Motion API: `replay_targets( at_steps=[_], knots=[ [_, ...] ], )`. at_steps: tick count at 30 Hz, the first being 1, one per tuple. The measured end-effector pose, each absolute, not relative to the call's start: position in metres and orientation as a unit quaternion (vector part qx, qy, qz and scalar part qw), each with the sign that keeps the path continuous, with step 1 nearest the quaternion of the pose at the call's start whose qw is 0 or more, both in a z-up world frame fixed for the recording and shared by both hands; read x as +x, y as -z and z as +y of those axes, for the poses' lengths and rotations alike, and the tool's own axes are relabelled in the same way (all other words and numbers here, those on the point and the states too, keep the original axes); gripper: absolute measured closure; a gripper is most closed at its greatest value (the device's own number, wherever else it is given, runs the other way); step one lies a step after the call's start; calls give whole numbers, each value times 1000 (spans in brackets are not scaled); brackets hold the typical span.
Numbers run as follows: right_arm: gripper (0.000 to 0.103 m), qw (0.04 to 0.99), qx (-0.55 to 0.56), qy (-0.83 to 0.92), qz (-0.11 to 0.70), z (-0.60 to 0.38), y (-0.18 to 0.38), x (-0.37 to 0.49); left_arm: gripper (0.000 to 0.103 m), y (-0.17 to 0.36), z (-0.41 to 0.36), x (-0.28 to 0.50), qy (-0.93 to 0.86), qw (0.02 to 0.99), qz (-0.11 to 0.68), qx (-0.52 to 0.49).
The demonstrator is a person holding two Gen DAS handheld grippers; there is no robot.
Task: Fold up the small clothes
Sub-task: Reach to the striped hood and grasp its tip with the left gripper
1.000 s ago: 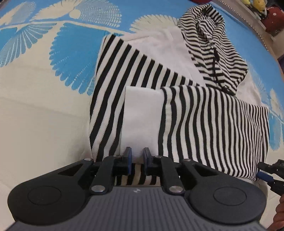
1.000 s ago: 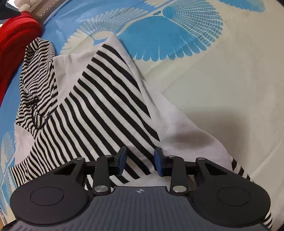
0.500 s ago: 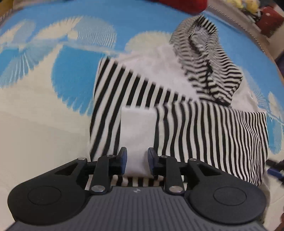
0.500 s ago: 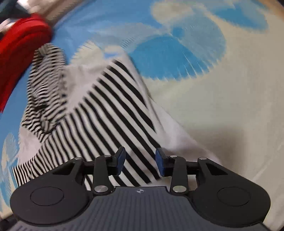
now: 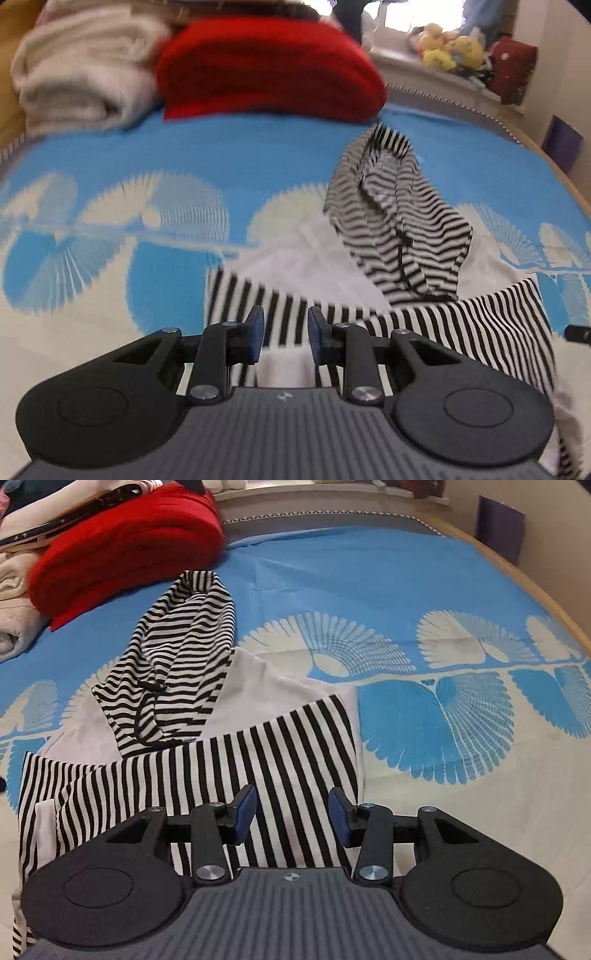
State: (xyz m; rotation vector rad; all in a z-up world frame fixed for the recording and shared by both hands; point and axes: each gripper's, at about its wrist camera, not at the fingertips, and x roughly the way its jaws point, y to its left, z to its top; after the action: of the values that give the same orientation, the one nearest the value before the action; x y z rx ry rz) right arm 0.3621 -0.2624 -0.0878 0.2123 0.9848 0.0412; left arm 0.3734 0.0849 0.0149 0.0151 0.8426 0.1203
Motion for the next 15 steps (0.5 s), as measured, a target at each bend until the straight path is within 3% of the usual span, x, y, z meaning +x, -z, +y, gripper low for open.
replay_targets(
  at_steps=[7, 15],
  knots=[
    [54, 883, 26, 1, 468, -276, 89, 368, 75, -45, 81, 409, -37, 923, 382, 23],
    [52, 881, 18, 1, 473, -287, 95, 370, 75, -44, 60, 560, -23, 915, 403, 19]
  ],
)
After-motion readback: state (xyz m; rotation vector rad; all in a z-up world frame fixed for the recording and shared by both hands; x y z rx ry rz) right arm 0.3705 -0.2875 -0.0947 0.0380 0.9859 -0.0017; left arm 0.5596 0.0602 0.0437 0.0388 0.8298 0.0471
